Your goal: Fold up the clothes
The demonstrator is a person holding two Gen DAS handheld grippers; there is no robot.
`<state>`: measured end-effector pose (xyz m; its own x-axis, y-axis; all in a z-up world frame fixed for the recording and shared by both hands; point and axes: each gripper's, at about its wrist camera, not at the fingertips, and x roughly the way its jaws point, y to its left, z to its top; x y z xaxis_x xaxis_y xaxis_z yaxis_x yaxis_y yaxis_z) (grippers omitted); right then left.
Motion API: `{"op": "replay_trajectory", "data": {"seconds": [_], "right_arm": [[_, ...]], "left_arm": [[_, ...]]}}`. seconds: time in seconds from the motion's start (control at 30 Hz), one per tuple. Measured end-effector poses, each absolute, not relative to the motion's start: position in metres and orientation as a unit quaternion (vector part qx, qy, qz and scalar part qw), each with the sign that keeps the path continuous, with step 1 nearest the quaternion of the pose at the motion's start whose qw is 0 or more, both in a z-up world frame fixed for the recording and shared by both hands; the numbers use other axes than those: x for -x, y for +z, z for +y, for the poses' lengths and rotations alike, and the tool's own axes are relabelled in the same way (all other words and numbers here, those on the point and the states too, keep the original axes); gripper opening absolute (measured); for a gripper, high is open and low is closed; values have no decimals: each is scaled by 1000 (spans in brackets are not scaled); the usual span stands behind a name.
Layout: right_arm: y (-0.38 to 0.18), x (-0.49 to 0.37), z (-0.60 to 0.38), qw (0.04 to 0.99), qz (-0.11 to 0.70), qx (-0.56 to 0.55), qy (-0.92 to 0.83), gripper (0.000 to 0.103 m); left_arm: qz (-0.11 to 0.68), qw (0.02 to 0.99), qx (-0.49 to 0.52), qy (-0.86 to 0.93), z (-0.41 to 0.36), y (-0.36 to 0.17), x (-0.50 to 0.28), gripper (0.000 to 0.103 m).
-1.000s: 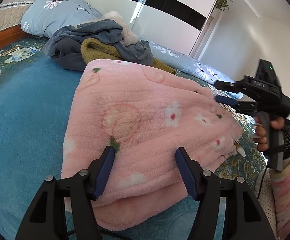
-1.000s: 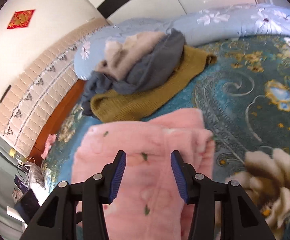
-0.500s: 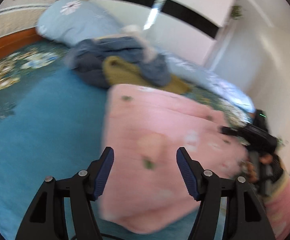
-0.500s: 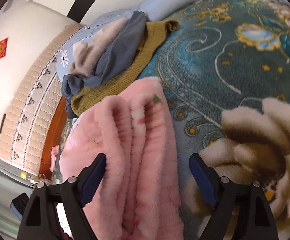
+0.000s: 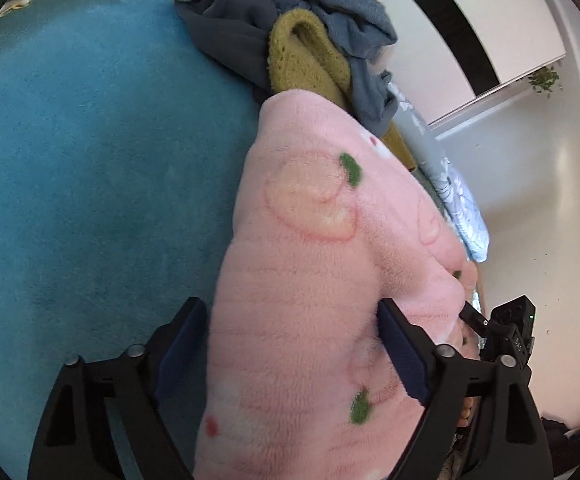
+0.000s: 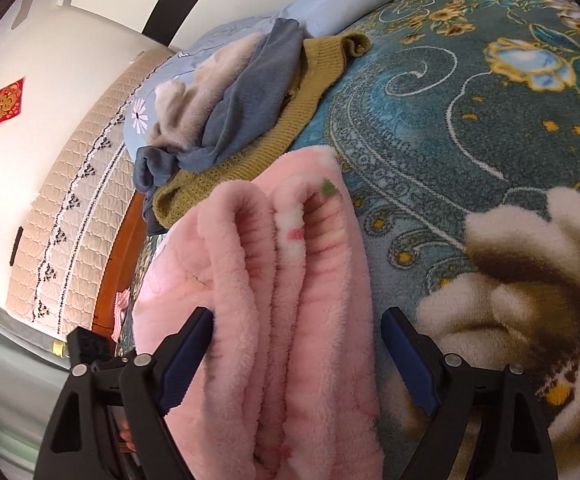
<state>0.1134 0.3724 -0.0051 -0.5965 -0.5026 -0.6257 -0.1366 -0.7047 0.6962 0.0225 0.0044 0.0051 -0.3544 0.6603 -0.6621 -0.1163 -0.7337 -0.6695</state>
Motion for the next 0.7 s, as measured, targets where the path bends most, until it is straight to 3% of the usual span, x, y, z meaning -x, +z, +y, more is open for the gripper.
{"op": "replay_trajectory", "data": {"seconds": [0.3, 0.6, 0.7], "right_arm": [[-5, -113, 367, 127, -364, -438, -812, 89], [-4, -115, 359, 131, -355, -438, -815, 86], [-6, -116, 363, 138, -375, -434, -807, 75]], "left_arm": [[-306, 269, 512, 756, -6, 0, -20, 87], [-244, 277, 486, 792, 14, 16, -28, 55], [-225, 278, 481, 800, 16, 21, -34, 51]]}}
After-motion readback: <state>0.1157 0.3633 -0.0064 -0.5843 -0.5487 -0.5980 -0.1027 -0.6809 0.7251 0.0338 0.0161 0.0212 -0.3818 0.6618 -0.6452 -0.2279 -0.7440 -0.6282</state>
